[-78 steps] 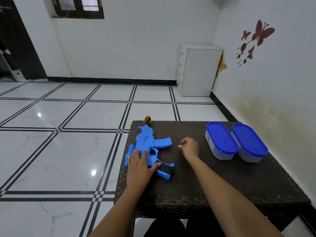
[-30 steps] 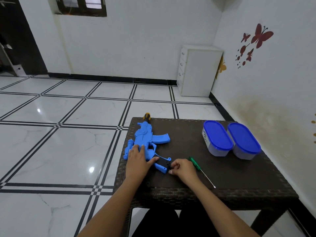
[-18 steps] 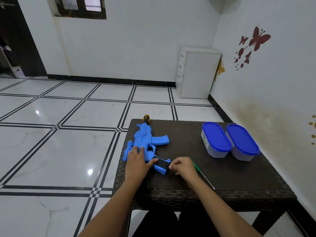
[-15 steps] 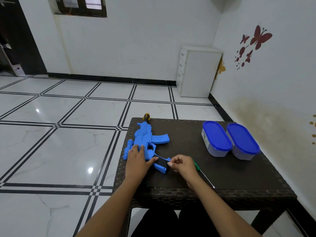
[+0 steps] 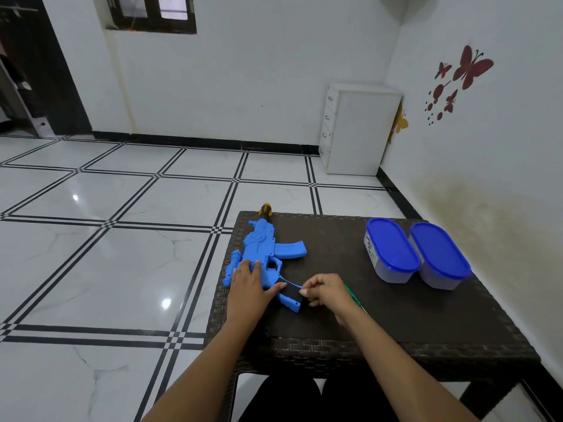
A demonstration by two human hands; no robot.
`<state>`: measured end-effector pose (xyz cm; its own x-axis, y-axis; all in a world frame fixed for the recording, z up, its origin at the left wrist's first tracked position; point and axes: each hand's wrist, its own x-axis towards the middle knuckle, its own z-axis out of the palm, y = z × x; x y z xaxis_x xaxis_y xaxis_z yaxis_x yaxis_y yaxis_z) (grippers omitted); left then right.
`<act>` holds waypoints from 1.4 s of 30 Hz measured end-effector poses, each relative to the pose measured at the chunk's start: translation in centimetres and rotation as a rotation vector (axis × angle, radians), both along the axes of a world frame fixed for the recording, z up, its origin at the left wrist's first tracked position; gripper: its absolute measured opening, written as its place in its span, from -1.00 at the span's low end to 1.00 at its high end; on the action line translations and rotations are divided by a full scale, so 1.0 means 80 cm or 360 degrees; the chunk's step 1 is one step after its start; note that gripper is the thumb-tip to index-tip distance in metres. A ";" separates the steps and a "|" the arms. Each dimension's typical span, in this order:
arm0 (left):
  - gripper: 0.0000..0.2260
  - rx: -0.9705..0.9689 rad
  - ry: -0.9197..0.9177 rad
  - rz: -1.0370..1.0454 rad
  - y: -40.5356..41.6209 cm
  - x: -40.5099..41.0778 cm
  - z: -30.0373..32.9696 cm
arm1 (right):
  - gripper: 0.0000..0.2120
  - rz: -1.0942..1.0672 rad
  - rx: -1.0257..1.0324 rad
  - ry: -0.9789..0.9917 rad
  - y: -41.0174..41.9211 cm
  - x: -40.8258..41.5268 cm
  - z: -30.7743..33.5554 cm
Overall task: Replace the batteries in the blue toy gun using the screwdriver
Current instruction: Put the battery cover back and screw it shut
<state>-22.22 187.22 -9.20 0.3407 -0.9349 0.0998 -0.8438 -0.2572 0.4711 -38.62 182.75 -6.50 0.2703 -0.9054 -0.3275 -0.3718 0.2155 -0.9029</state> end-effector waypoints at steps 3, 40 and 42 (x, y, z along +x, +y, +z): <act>-0.31 0.0003 -0.0003 -0.0001 0.000 -0.001 0.000 | -0.83 0.0065 -0.0016 0.0045 -0.001 -0.002 0.000; -0.22 0.0028 -0.0103 -0.0048 0.001 0.001 0.000 | -0.67 0.0511 -0.0676 0.1766 -0.005 -0.039 0.015; -0.16 0.0095 -0.0161 -0.0088 0.001 0.000 0.001 | -0.63 0.0286 -0.0667 0.1396 -0.010 -0.042 0.028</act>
<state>-22.20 187.31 -9.14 0.2794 -0.9573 0.0745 -0.8998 -0.2339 0.3682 -41.99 181.98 -4.26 0.2301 -0.9631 -0.1399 -0.9416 -0.1840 -0.2820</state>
